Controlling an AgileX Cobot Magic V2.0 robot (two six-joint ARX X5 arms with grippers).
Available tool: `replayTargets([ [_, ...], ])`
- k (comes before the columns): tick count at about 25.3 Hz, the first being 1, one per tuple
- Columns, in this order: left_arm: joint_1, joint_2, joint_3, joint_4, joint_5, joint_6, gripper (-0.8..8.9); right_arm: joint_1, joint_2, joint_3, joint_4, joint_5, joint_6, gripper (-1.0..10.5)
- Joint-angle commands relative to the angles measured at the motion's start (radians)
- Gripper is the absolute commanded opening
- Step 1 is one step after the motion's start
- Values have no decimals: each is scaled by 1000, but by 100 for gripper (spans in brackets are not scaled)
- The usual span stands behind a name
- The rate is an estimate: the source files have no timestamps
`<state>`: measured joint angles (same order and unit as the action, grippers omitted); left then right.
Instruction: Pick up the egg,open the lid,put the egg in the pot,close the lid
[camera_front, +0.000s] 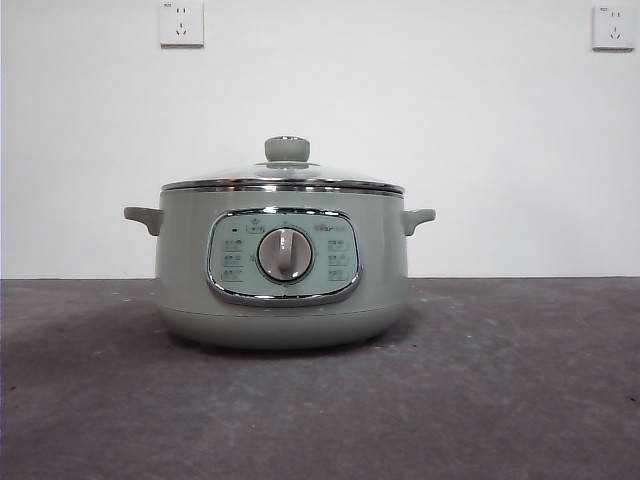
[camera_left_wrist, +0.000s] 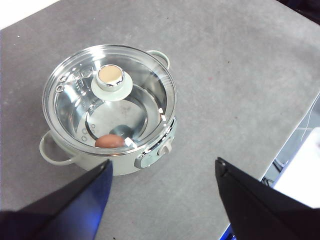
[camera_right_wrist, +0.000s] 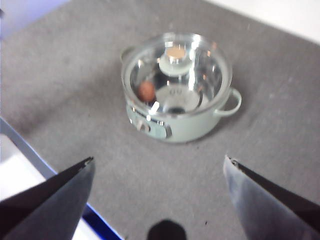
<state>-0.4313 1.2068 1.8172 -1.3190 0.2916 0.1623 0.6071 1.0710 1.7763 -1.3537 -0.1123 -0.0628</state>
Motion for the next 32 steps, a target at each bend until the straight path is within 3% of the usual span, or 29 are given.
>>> replayTargets([
  [1, 2, -6, -9, 3, 4, -29, 342, 1, -2, -48, -24, -4, 11, 366],
  [4, 2, -7, -9, 3, 3, -29, 300, 1, -2, -97, -24, -4, 10, 177],
  [7, 2, -6, -10, 3, 3, -28, -23, 1, -2, -135, -24, -4, 8, -24],
  [28, -3, 21, -10, 33, -2, -21, -4, 1, 0, -161, -24, 1, 34, 1],
  [32, 68, -19, -13, 235, 7, 93, -4, 1, 0, -161, -24, 1, 34, 1],
])
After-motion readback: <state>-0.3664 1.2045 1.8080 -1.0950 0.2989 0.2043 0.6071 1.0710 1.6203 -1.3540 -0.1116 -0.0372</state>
